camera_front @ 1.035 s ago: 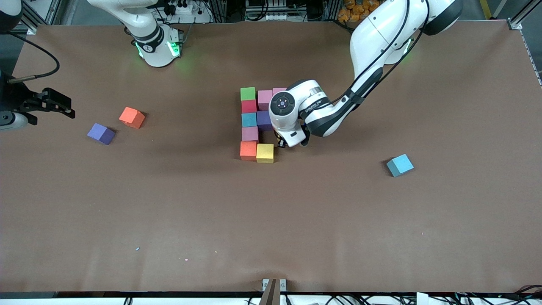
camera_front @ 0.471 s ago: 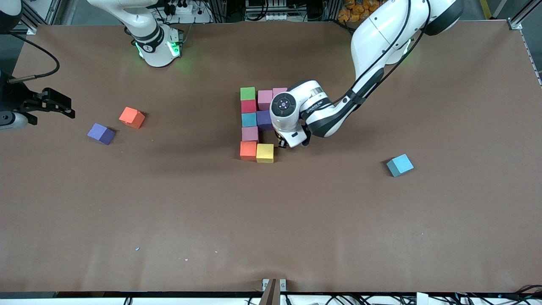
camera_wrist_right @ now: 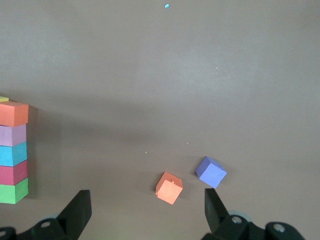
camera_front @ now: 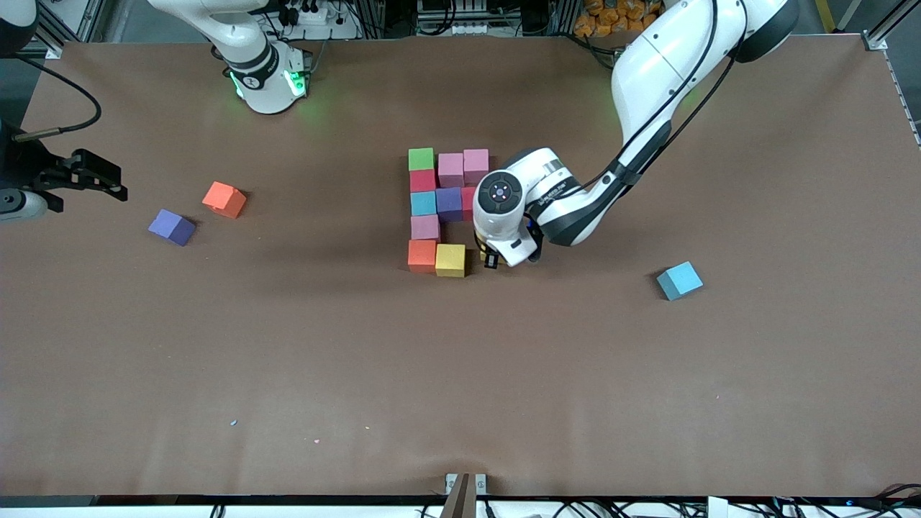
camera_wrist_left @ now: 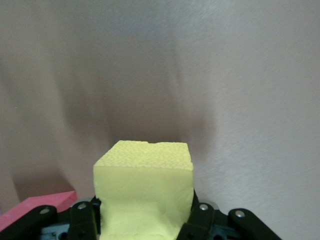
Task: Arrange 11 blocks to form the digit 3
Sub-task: 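Lower the yellow cube beside the first yellow cube and open the left gripper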
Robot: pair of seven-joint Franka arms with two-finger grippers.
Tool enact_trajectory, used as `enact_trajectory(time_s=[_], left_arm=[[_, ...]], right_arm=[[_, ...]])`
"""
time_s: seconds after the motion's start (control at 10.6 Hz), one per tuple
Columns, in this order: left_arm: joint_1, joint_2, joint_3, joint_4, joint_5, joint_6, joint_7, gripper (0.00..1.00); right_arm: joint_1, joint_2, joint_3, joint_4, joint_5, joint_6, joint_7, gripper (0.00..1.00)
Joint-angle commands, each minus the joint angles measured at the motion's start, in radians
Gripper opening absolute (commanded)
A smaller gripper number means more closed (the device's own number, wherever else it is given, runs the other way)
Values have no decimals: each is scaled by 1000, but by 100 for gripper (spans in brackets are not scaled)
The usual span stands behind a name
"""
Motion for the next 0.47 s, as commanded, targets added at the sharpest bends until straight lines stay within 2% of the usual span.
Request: enact_trajectory(time_s=[0.0, 0.28, 0.38], left_arm=[[-22, 43, 16, 66, -19, 4, -45, 0], [-47, 64, 18, 86, -12, 51, -81, 0], [-63, 64, 42, 86, -15, 60, -81, 0]], right_arm=[[4, -18, -6, -10, 10, 2, 4, 100], [3, -18, -6, -10, 12, 2, 4, 100], [4, -18, -6, -10, 12, 2, 4, 100]])
